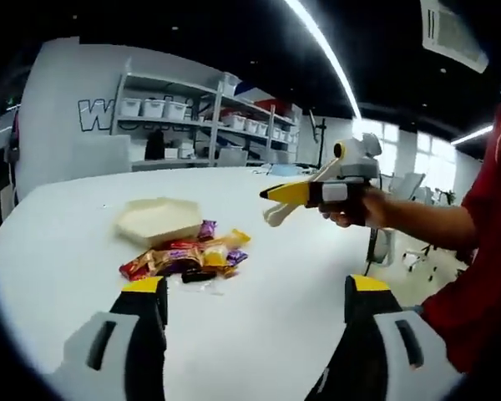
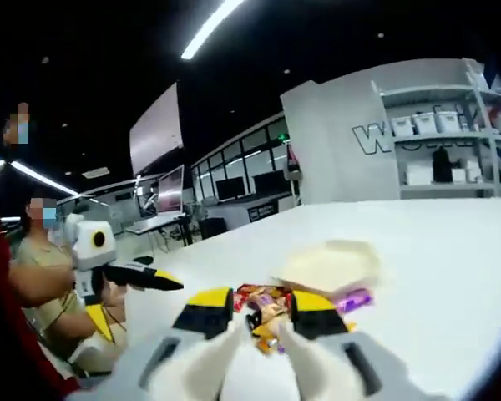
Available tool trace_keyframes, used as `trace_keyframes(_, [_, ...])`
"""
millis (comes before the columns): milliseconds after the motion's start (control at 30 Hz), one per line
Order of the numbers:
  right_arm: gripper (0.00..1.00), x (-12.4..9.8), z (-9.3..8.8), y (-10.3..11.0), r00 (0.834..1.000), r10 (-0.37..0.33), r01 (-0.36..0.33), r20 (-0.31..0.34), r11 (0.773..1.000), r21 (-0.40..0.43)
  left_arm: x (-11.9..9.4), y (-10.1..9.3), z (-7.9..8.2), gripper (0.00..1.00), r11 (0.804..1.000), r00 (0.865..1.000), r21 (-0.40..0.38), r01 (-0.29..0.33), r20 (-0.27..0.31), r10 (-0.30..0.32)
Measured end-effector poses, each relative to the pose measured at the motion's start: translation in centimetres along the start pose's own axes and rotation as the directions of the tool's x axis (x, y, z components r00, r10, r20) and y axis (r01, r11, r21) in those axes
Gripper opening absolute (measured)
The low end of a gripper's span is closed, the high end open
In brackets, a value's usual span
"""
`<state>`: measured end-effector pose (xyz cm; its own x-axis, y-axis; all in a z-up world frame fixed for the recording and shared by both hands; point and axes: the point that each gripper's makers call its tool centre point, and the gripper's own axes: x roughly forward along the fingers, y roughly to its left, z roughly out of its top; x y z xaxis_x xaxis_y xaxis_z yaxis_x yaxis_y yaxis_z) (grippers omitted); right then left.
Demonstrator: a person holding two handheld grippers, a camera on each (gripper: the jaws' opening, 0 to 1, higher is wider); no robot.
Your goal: Place the target food into the container with the food tongs after gripping and lifting it, then release it inside without dropping or visibly crushing the food.
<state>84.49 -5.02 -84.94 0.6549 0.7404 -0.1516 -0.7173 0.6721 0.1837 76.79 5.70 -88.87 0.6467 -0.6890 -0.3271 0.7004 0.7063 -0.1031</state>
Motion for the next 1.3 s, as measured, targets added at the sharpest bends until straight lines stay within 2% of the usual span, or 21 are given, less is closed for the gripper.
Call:
trace_keyframes(100, [0.21, 0.8, -0.2, -0.9, 0.999, -0.041, 0.041, -0.01, 0.999, -0.002, -0.1, 0.9, -0.4, 0.91, 0.997, 0.998, 0.051, -0.063, -0.027, 0.065])
trace_keyframes(267, [0.21, 2.4, -0.5, -2.0, 0.997, -0.073, 0.073, -0.03, 0.997, -0.007, -0.2, 1.3, -0.9, 0.9, 0.993, 0.993, 0.048, -0.106, -0.044, 0.108])
trace_keyframes(467, [0.21, 4.5, -0.9, -2.2, 0.995, -0.082, 0.082, -0.049, 0.997, 0.002, -0.5, 1.5, -0.9, 0.89, 0.993, 0.992, 0.03, -0.117, -0.034, 0.118])
trace_keyframes(600, [0.21, 5.9, -1.6, -2.6, 0.991, -0.11, 0.105, -0.082, 0.993, -0.056, -0.9, 1.7, -0.6, 0.88, 0.991, 0.991, 0.036, -0.129, -0.026, 0.13])
trace_keyframes(700, [0.21, 6.5, -2.4, -3.5, 0.987, -0.117, 0.112, -0.108, 0.992, -0.05, -1.1, 1.9, -0.5, 0.88, 0.989, 0.99, 0.04, -0.14, -0.023, 0.141])
trace_keyframes(967, [0.21, 5.1, -4.0, -3.4, 0.982, -0.106, 0.112, -0.155, 0.993, 0.031, -1.4, 2.0, -1.0, 0.87, 0.989, 0.989, 0.042, -0.142, -0.029, 0.143])
trace_keyframes(1133, [0.21, 4.2, -4.9, -2.3, 0.981, -0.072, 0.089, -0.182, 0.992, 0.084, -1.2, 1.9, -1.2, 0.86, 0.99, 0.99, 0.045, -0.137, -0.034, 0.138])
trace_keyframes(1200, [0.21, 3.8, -5.2, -1.2, 0.981, -0.037, 0.062, -0.188, 0.99, 0.129, -1.2, 1.7, -1.1, 0.86, 0.99, 0.99, 0.043, -0.134, -0.027, 0.135])
trace_keyframes(1300, [0.21, 3.4, -5.9, -0.1, 0.977, -0.011, 0.04, -0.212, 0.99, 0.134, -1.2, 1.6, -1.1, 0.86, 0.991, 0.991, 0.04, -0.129, -0.026, 0.131])
